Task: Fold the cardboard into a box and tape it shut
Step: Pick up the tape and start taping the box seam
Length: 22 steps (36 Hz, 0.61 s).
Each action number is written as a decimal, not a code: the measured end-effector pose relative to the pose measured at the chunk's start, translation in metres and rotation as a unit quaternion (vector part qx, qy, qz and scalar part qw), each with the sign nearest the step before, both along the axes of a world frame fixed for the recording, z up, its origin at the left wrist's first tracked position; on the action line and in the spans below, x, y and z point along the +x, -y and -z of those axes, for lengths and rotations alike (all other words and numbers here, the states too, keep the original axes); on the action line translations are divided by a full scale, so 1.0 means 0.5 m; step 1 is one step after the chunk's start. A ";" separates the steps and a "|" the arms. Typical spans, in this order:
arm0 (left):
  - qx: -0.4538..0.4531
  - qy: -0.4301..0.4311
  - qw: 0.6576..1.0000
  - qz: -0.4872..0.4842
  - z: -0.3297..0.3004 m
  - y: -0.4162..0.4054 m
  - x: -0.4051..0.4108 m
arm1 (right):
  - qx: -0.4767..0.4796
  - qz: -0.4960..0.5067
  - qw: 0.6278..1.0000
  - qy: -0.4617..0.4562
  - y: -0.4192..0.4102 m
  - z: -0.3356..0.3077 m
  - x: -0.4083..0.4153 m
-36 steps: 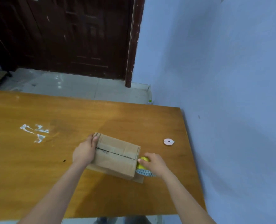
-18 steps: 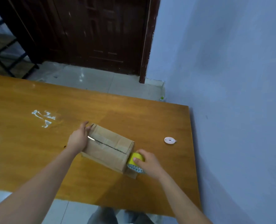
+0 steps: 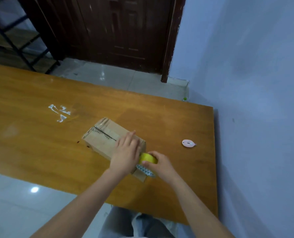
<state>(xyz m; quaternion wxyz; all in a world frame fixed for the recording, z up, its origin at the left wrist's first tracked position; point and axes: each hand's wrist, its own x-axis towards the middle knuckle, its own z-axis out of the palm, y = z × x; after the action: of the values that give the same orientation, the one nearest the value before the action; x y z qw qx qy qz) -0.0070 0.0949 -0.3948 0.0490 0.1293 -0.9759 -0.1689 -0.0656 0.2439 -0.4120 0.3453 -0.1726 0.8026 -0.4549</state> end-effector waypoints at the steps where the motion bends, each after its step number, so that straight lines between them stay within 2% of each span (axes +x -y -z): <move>1: -0.002 0.014 1.000 -0.008 0.011 -0.024 0.005 | -0.009 0.002 1.000 -0.002 -0.001 0.003 0.002; 5: -0.019 0.004 1.000 -0.021 0.031 -0.040 0.017 | -0.060 0.002 0.998 0.034 -0.023 0.013 0.014; 11: -0.027 0.037 0.999 -0.003 0.044 -0.014 0.027 | -0.092 0.011 0.992 0.086 -0.045 0.021 0.028; 22: -0.018 0.016 1.000 -0.009 0.049 -0.009 0.025 | -0.060 -0.004 0.998 0.006 -0.039 0.033 0.022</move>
<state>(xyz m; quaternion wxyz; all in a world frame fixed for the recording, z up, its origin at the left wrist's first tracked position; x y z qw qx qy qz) 0.0057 0.0996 -0.4193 0.0375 0.1402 -0.9782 -0.1483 -0.0548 0.2633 -0.4286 0.3412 -0.1928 0.7712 -0.5017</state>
